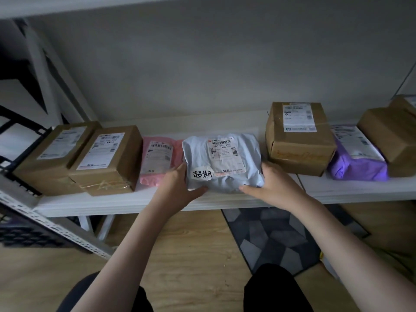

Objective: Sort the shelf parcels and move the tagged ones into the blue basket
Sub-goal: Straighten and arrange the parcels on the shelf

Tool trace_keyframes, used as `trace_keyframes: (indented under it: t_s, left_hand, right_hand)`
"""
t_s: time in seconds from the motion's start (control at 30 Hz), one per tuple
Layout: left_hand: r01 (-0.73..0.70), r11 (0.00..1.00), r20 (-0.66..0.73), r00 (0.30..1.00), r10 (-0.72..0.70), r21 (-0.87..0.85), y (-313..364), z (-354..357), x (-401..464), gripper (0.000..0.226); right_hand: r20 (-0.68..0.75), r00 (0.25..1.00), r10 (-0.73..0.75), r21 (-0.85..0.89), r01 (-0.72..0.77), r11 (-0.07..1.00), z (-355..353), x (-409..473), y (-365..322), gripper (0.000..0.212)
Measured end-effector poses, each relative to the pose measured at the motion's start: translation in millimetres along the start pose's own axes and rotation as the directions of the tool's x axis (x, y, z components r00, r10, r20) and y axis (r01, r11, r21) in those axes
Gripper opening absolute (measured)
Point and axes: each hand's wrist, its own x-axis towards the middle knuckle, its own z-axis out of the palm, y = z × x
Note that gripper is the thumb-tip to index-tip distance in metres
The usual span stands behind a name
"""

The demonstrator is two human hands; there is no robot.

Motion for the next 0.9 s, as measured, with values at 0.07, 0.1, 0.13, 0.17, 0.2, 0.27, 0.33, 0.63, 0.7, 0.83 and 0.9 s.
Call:
trace_keyframes:
  t_s: [0.07, 0.1, 0.13, 0.17, 0.2, 0.27, 0.33, 0.63, 0.7, 0.83, 0.9]
  left_hand:
    - [-0.02, 0.997, -0.078, 0.997, 0.014, -0.071, 4.8, 0.2, -8.6, 0.049]
    - [-0.052, 0.992, -0.121, 0.992, 0.038, -0.112, 7.0, -1.2, -13.6, 0.044]
    - [-0.089, 0.987, -0.166, 0.984, 0.066, -0.136, 9.4, -4.1, -18.8, 0.042]
    - [-0.123, 0.982, -0.21, 0.973, 0.092, -0.141, 11.1, -7.6, -24.4, 0.042]
    - [-0.144, 0.98, -0.247, 0.963, 0.107, -0.137, 11.9, -10.7, -28.9, 0.042]
    - [-0.144, 0.984, -0.281, 0.953, 0.109, -0.109, 14.3, -17.7, -36.5, 0.041]
    - [-0.14, 0.987, -0.295, 0.949, 0.11, -0.082, 18.2, -24.3, -42.3, 0.043]
    - [-0.111, 0.987, -0.302, 0.951, 0.072, -0.114, 9.6, -40.6, -50.1, 0.038]
    - [-0.088, 0.987, -0.293, 0.955, 0.047, -0.131, 7.1, -41.4, -52.5, 0.037]
    - [-0.056, 0.988, -0.27, 0.963, 0.016, -0.144, 7.3, -40.0, -59.6, 0.036]
    - [-0.044, 0.988, -0.266, 0.964, 0.004, -0.145, 6.8, -42.1, -64.4, 0.036]
  right_hand:
    - [-0.063, 0.997, -0.033, 0.005, 0.033, 0.999, 3.9, -3.4, 0.2, 0.068]
    - [-0.111, 0.992, -0.067, 0.005, 0.068, 0.998, 4.9, -7.0, -0.7, 0.068]
    - [-0.172, 0.979, -0.109, 0.004, 0.111, 0.994, 4.5, -12.0, -2.7, 0.067]
    - [-0.239, 0.959, -0.154, -0.001, 0.159, 0.987, 2.7, -17.2, -5.9, 0.067]
    - [-0.296, 0.935, -0.195, -0.009, 0.201, 0.98, -0.4, -22.1, -9.7, 0.068]
    - [-0.363, 0.896, -0.255, -0.043, 0.257, 0.965, -6.3, -29.0, -15.7, 0.069]
    - [-0.372, 0.889, -0.267, -0.05, 0.268, 0.962, -10.7, -32.8, -19.9, 0.071]
    - [-0.314, 0.912, -0.265, 0.016, 0.284, 0.959, -10.0, -26.1, -42.7, 0.062]
    - [-0.275, 0.933, -0.232, 0.048, 0.254, 0.966, -4.6, -22.6, -43.1, 0.059]
    - [-0.21, 0.966, -0.149, 0.094, 0.172, 0.981, 4.3, -22.4, -44.5, 0.048]
    - [-0.224, 0.962, -0.155, 0.093, 0.179, 0.979, 6.4, -25.4, -49.8, 0.045]
